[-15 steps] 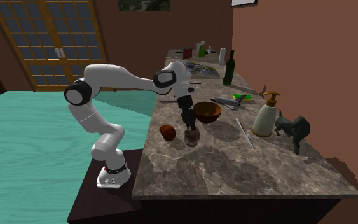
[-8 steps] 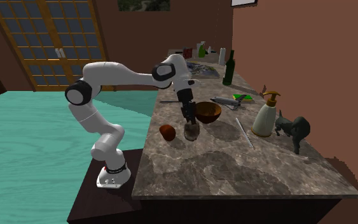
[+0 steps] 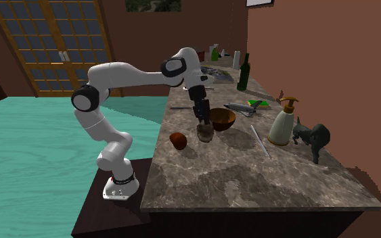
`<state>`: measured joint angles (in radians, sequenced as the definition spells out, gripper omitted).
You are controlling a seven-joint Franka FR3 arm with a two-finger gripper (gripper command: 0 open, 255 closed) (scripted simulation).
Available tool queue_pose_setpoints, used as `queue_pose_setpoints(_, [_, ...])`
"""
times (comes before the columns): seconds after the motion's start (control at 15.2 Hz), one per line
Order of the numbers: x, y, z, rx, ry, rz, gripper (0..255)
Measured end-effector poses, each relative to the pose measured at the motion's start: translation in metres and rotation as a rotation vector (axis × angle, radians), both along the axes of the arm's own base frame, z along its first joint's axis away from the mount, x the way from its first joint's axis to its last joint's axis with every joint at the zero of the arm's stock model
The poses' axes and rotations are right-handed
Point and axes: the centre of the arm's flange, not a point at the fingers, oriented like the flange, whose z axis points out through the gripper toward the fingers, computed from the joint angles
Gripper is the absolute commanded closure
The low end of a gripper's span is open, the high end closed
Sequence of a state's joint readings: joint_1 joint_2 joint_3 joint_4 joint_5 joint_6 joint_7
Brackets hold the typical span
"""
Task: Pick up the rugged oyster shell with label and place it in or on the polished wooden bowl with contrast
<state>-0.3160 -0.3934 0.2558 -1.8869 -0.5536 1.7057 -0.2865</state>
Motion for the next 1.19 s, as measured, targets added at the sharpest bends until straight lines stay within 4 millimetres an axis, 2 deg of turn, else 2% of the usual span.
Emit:
queue_pose_setpoints(0.26, [0.000,0.000,0.019,0.000,0.000,0.000,255])
queue_pose_setpoints(0.33, [0.003,0.006,0.020,0.000,0.000,0.000,255])
queue_pose_setpoints(1.19, [0.091,0.146,0.033,0.000,0.000,0.004,255])
